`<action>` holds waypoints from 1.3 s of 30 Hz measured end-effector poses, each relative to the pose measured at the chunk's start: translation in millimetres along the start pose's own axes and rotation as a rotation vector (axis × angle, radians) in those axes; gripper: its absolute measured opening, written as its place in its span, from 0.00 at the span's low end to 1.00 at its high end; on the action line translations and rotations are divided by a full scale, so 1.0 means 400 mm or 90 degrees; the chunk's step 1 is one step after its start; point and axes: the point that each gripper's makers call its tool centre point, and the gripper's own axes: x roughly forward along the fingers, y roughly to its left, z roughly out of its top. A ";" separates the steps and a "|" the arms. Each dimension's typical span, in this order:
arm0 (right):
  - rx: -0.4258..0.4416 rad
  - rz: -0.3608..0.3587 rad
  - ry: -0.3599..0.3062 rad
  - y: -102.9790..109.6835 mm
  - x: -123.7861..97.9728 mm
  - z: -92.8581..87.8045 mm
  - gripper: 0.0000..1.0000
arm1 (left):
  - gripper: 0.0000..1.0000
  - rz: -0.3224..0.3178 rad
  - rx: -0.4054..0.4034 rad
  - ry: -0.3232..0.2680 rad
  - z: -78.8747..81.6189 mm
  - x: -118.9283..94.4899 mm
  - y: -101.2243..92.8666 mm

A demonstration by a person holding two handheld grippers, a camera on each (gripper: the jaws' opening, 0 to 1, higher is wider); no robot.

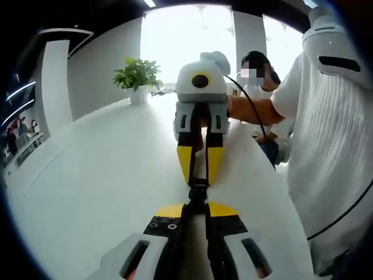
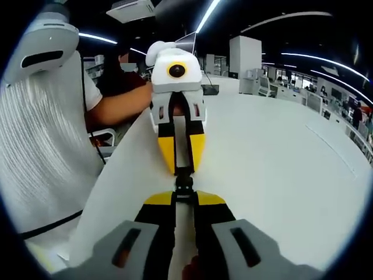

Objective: Snap the two parts of the plastic buckle together until the buckle closes and remains connected.

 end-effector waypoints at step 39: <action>-0.037 0.081 0.009 0.029 0.009 0.017 0.10 | 0.10 -0.067 0.053 0.008 0.015 0.023 -0.020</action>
